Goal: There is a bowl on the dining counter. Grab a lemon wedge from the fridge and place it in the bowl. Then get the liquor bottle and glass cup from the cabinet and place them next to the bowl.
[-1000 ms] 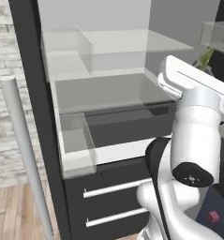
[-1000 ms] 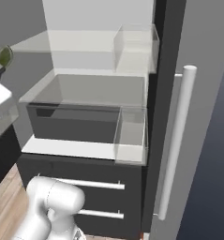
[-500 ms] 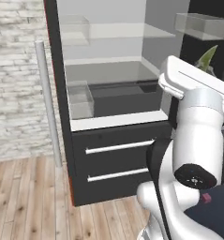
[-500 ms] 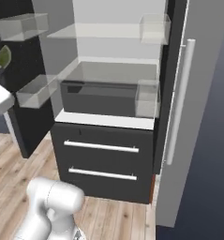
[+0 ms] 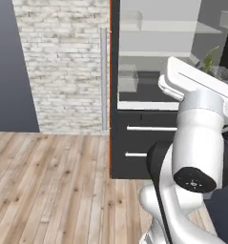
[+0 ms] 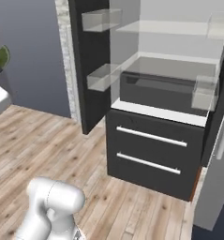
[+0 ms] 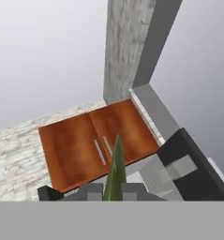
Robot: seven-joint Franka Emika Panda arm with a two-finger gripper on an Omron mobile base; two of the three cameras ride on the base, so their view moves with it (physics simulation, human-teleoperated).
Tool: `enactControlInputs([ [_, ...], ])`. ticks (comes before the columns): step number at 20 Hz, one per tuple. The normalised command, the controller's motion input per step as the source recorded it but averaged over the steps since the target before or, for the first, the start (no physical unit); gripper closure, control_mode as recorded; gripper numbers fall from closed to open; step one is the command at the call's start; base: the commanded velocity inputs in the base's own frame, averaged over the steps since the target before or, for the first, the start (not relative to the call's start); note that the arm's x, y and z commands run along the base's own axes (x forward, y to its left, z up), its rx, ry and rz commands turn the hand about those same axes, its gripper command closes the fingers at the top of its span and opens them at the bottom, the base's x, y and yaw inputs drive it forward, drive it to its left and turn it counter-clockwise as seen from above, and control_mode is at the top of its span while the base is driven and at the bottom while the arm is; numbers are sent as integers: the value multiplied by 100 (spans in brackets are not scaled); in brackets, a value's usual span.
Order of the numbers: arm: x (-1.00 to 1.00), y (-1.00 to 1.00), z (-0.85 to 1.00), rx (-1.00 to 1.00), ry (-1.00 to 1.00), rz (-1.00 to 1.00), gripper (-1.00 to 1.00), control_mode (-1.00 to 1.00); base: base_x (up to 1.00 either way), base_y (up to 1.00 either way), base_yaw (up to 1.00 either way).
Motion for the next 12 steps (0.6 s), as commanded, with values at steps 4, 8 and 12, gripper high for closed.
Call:
enactControlInputs([
  [4,0,0,0,0,0,0,100,100,-14,70,58],
  [8,0,0,0,0,0,0,100,100,18,62,50],
  [12,0,0,0,0,0,0,100,100,42,56,43],
])
